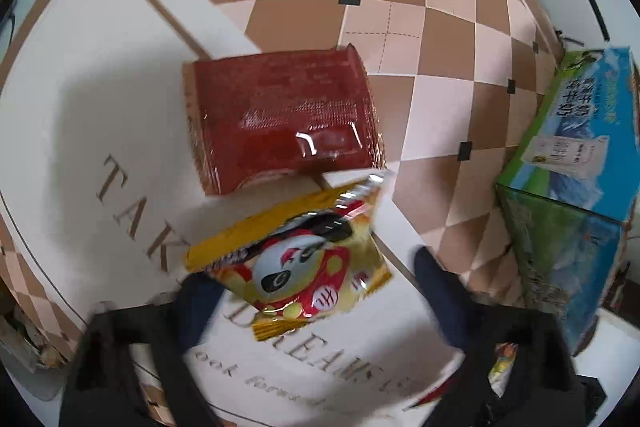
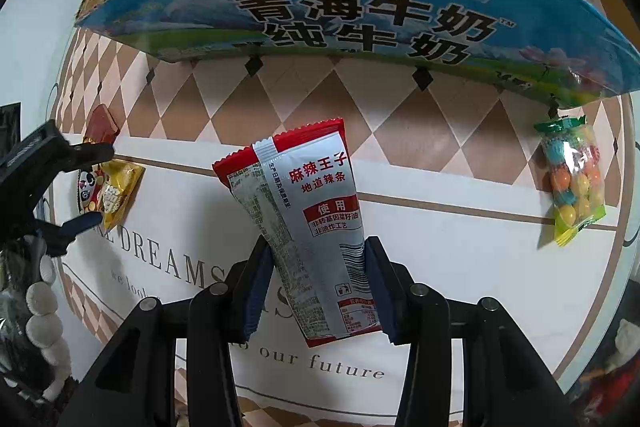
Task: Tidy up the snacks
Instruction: 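Grasp the red-white spicy strip pack with right tool while left tool grasps yellow panda bag, then carry both held packs into the box and open both tools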
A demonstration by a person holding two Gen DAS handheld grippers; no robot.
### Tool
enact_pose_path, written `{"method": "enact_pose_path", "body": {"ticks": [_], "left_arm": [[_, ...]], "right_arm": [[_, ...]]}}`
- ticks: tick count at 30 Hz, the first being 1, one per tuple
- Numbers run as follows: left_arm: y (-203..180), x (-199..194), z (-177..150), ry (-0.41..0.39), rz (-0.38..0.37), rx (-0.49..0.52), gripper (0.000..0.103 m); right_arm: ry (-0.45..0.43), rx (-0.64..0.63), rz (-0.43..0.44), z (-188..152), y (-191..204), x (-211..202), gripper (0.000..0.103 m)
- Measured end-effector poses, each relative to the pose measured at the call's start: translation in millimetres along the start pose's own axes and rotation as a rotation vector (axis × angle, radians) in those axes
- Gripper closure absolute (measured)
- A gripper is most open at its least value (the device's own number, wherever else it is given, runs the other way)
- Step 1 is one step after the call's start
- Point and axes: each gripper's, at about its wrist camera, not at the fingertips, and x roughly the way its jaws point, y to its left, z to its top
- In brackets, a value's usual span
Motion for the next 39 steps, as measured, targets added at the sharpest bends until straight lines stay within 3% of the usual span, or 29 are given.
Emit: {"method": "enact_pose_path", "body": {"ticks": [2,6,15,22,26,31,39], "left_arm": [[-7,-1,-2,-0.024,0.033,0.035,0.047],[-23,1,-12,-0.040,0.079,0.122,0.050],[-78,-5,-76,-0.131,0.191,0.403,0.051],[-118,-4,-123,-0.159,0.211,0.587,0.051],[-138,-12,-144,-0.163,0.176,0.650,0.051],[-159,-54,-154,-0.194,0.090,0.698,0.051],[-243,-125,-146,-0.266,-0.054,0.773,0.051]], "right_arm": [[-0.001,0.004,-0.001,-1,9,13,0.054],[-0.006,0.013,0.005,-1,4,10,0.054],[-0.027,0.003,0.015,-12,0,5,0.055],[-0.041,-0.006,0.039,-31,-3,-6,0.055],[-0.063,0.002,0.064,-39,-10,-24,0.055],[-0.114,0.029,0.118,-46,-25,-59,0.055],[-0.234,0.089,0.205,-22,-56,-130,0.055]]}}
